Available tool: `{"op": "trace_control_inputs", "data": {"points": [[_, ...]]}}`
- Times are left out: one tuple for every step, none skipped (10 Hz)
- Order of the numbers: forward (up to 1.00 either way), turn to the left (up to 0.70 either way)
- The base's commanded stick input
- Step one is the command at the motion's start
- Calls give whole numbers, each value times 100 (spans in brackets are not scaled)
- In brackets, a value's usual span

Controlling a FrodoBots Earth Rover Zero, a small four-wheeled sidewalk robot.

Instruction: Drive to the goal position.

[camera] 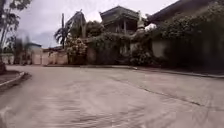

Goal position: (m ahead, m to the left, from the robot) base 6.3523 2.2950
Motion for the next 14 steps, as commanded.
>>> {"op": "trace_control_inputs", "data": {"points": [[100, 0], [100, 0], [100, 0], [100, 0], [100, 0], [100, 0], [100, 0], [100, 0], [100, 0], [100, 0], [100, 0], [100, 0], [100, 0], [100, 0]]}}
